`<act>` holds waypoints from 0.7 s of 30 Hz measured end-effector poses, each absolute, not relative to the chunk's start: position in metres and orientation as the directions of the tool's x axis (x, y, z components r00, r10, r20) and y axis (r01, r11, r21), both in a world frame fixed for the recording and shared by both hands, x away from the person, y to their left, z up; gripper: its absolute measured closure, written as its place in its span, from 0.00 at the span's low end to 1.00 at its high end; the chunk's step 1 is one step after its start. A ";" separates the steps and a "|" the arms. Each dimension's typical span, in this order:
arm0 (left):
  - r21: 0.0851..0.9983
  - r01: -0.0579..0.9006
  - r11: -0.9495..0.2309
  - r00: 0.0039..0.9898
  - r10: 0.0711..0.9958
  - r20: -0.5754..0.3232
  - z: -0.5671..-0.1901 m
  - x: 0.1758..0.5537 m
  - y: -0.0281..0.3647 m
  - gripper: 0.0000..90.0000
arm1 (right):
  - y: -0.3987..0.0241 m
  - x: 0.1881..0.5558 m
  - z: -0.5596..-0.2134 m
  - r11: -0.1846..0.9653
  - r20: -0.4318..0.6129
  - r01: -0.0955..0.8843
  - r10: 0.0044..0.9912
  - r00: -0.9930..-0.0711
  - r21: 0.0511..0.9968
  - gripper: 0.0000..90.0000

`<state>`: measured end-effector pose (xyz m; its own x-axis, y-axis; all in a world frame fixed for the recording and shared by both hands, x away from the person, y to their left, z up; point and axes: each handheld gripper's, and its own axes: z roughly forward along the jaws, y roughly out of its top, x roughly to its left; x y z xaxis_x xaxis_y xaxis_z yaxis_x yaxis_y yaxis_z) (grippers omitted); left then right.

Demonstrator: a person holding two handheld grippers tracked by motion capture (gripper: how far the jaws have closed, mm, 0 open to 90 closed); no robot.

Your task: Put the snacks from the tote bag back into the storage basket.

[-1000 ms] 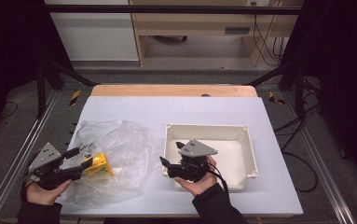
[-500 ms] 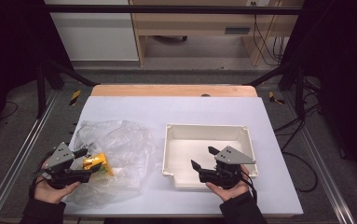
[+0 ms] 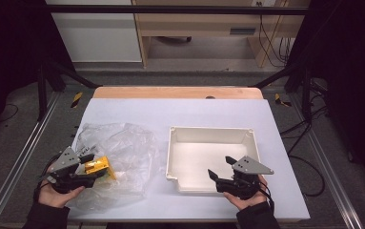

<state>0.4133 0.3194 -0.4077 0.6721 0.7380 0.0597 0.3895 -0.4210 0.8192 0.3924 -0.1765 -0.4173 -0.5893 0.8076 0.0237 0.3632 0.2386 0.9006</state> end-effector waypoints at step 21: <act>0.780 0.436 -0.448 0.668 0.743 0.054 -0.411 0.415 0.320 0.49 | -0.178 0.395 -0.422 0.249 0.018 0.376 0.813 -0.582 0.893 0.27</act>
